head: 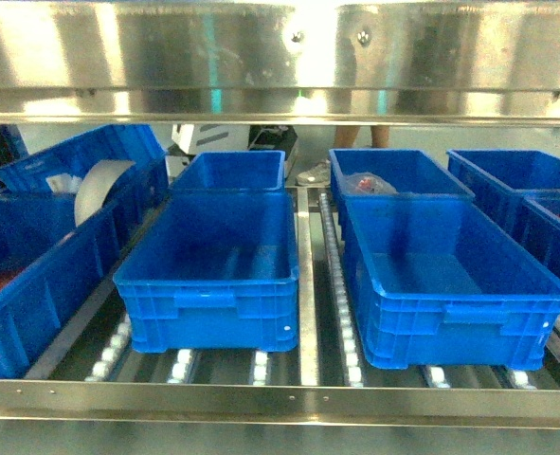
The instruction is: Sort blue parts and orange caps into right shelf containers
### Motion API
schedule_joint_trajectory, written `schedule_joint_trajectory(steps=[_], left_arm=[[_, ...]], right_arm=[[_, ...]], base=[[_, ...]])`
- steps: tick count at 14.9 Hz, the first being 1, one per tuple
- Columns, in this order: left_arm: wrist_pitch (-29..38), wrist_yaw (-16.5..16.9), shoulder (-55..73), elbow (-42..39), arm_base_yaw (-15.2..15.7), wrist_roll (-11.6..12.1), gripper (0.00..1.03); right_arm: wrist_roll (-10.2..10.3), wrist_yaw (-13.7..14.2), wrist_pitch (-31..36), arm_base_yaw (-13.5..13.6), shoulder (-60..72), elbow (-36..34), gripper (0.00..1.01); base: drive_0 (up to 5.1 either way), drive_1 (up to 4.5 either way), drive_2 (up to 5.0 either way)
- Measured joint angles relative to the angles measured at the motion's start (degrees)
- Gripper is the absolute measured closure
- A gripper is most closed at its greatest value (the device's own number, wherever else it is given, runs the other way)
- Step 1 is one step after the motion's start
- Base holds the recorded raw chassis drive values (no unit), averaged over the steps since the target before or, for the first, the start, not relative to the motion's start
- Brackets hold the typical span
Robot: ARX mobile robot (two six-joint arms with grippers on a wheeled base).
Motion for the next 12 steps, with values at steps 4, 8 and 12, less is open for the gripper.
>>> schedule_joint_trajectory(steps=[4, 8, 12], left_arm=[[0.0, 0.1, 0.0, 0.0, 0.0, 0.0, 0.6], [0.0, 0.1, 0.0, 0.0, 0.0, 0.0, 0.6], [0.0, 0.2, 0.0, 0.0, 0.0, 0.0, 0.6]], right_arm=[[0.1, 0.0, 0.0, 0.0, 0.0, 0.0, 0.57], [0.1, 0.0, 0.0, 0.0, 0.0, 0.0, 0.57], [0.0, 0.0, 0.0, 0.0, 0.0, 0.0, 0.57]], base=[[0.0, 0.0, 0.0], [0.0, 0.0, 0.0], [0.0, 0.0, 0.0]])
